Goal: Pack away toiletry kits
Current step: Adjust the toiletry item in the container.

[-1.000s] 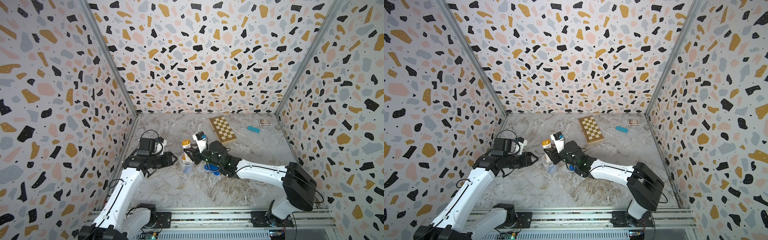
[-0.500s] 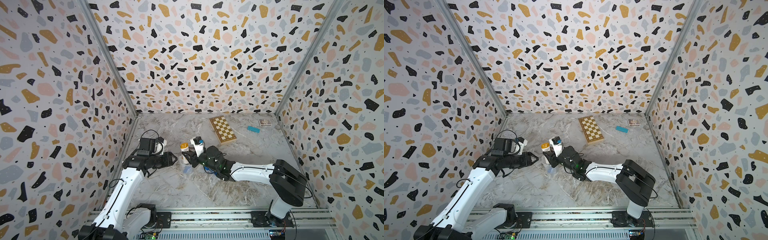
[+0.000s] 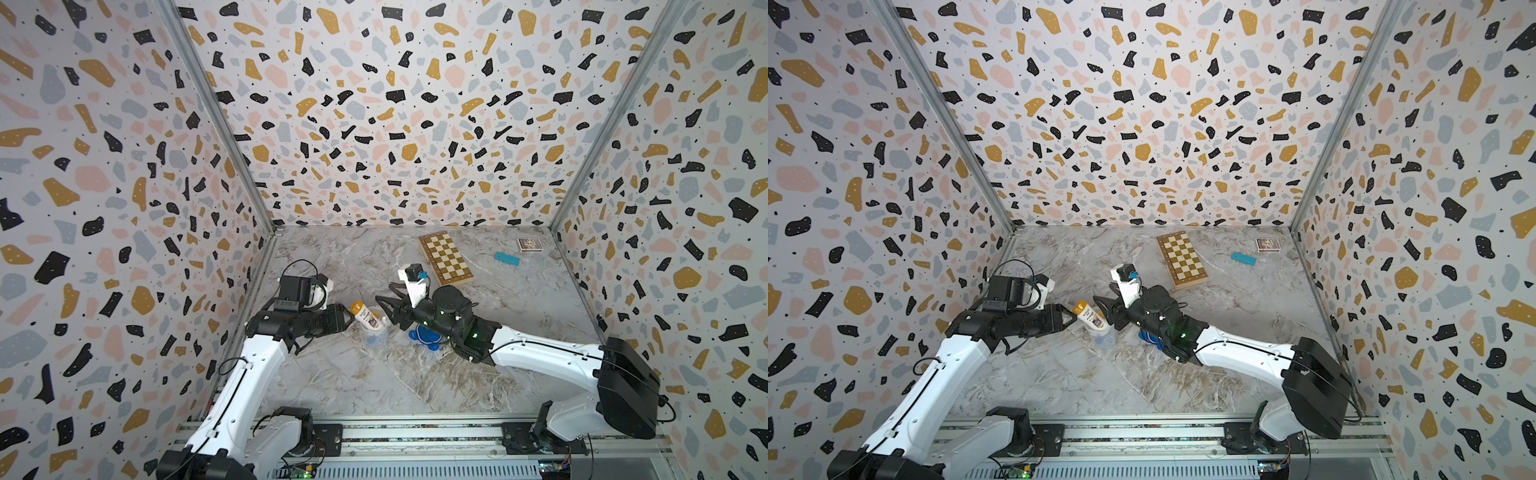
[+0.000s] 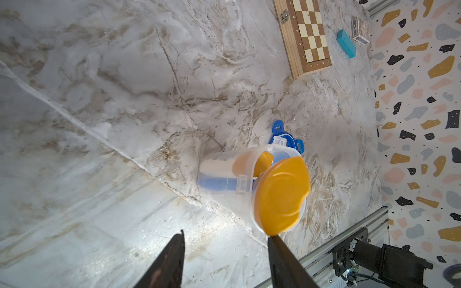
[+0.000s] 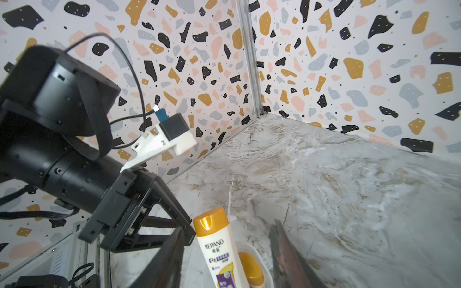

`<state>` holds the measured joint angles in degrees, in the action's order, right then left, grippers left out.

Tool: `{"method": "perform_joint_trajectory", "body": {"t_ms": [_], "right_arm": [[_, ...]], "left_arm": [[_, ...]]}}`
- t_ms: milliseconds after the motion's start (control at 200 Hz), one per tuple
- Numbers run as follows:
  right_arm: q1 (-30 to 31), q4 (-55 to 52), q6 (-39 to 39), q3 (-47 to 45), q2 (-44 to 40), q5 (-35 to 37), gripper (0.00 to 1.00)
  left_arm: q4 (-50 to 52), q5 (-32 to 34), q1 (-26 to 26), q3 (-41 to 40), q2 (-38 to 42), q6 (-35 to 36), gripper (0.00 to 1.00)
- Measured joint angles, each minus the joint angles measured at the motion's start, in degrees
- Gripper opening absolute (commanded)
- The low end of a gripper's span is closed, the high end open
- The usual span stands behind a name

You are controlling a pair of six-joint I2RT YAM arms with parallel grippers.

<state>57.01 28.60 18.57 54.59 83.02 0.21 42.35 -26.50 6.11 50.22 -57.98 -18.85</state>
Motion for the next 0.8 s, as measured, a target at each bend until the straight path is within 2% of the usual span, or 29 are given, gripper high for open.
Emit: {"method": "perform_joint_trajectory", "body": {"t_ms": [140, 250, 551, 801], "right_arm": [[-2.6, -5.6, 0.1, 2.9, 1.6, -4.8, 0.54], [-4.1, -11.5, -3.2, 6.8, 4.9, -11.1, 0.55], [-9.9, -26.7, -20.6, 20.0, 16.1, -36.0, 0.57], [-11.8, -40.2, -36.1, 35.9, 29.1, -47.0, 0.56]], "left_arm": [[0.0, 0.1, 0.0, 0.0, 0.0, -0.3, 0.54], [0.0, 1.0, 0.0, 0.0, 0.3, -0.7, 0.53], [0.1, 3.1, 0.0, 0.0, 1.6, -2.0, 0.53], [0.0, 2.1, 0.0, 0.0, 0.8, -2.9, 0.51]]}}
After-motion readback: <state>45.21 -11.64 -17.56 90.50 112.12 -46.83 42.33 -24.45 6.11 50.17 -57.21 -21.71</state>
